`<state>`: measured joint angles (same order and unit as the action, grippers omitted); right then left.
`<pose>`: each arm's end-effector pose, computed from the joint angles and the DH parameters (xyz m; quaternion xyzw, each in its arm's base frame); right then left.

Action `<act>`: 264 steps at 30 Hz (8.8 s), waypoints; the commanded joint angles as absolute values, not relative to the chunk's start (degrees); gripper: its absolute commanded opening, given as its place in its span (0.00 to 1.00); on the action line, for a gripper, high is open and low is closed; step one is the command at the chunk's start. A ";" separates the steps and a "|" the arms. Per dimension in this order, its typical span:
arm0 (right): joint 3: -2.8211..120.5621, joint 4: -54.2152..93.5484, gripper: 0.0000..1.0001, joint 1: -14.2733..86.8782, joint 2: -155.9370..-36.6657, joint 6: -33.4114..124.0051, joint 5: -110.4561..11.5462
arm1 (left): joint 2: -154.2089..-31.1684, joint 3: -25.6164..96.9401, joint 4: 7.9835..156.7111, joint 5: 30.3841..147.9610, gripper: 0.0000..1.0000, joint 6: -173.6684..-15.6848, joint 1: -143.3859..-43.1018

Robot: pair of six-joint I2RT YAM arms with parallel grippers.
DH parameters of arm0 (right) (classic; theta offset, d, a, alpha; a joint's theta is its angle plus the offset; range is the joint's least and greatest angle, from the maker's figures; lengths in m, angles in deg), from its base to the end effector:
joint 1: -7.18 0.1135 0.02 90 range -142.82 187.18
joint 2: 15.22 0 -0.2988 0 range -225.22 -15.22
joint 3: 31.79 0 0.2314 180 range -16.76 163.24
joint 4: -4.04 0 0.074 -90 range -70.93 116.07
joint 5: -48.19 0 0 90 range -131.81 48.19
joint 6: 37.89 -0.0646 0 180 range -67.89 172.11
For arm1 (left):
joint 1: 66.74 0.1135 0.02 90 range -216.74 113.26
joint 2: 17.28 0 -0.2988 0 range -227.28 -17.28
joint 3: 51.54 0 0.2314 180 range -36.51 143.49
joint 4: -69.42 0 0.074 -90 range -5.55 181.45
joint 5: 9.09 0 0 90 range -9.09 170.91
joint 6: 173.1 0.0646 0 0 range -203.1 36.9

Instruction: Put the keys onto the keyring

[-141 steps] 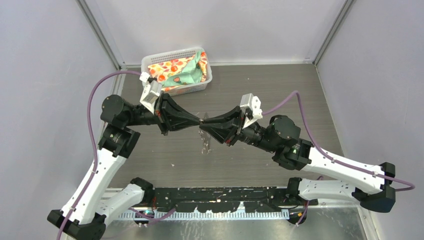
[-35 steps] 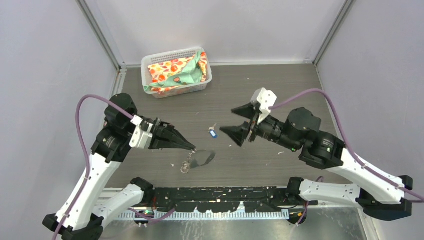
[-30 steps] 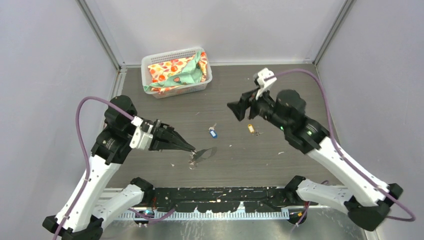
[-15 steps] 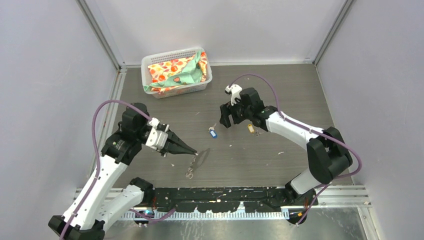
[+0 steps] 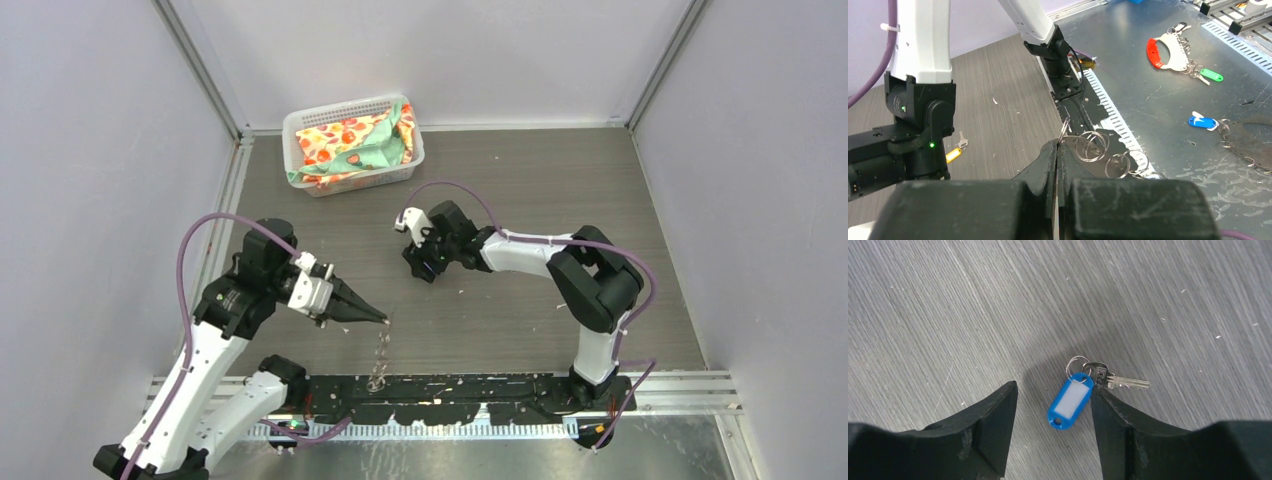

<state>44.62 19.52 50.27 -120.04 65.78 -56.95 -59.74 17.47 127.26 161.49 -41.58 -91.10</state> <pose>0.2793 0.2844 0.1977 -0.4789 0.7780 0.2158 0.3447 0.0455 -0.0906 0.3747 0.6276 0.3856 -0.5015 0.4538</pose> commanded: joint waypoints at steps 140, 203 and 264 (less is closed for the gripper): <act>49.06 18.52 0.61 49.86 -122.78 78.63 -62.98 | -59.65 22.89 121.96 163.39 0.00 -56.84 -90.74; 54.75 15.52 0.48 52.61 -128.60 66.09 -53.54 | -58.77 22.54 118.38 163.53 0.00 -60.33 -90.74; 49.22 23.95 0.32 53.43 -124.90 99.17 -58.85 | -58.62 22.55 113.38 163.50 0.00 -64.29 -90.74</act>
<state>47.81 22.78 53.02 -124.23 96.93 -57.67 -59.04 21.03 116.09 162.75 -63.41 -90.99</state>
